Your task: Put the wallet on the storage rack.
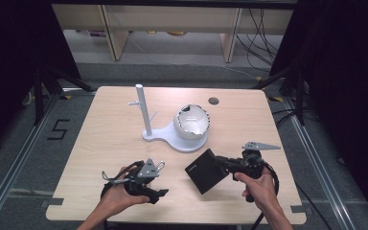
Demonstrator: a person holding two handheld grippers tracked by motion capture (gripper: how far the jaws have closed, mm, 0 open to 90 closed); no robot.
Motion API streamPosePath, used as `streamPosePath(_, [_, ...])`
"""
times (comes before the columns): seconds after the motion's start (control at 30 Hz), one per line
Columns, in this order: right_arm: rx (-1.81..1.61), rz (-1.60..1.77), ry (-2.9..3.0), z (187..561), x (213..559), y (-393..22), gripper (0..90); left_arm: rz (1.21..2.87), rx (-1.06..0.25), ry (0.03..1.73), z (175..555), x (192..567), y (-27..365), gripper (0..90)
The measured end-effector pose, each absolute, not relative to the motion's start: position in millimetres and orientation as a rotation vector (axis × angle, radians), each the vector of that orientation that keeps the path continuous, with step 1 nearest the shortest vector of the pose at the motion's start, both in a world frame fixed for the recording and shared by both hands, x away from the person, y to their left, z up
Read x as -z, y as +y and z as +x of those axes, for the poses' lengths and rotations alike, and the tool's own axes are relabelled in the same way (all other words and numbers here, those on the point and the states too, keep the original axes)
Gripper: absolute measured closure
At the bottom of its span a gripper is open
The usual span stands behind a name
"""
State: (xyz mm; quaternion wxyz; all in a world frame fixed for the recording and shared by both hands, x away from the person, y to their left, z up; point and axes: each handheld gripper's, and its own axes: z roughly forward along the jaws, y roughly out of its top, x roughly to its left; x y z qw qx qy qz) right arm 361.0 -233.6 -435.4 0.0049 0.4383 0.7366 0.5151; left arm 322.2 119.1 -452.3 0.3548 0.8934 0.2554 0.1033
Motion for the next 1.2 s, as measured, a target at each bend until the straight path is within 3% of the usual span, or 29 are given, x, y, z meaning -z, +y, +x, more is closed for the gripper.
streamPosePath(0.5, [-1.593, 1.326, 2.229, 390.0, 379.2, -243.7, 83.1, 2.267, -0.321, 0.812, 306.3, 458.5, 185.0, 26.4])
streamPosePath(1.2, [-1.563, 1.396, 2.111, 457.9, 349.4, -242.2, 83.1, 2.283, -0.302, 0.877, 306.4, 473.8, 194.5, 23.8])
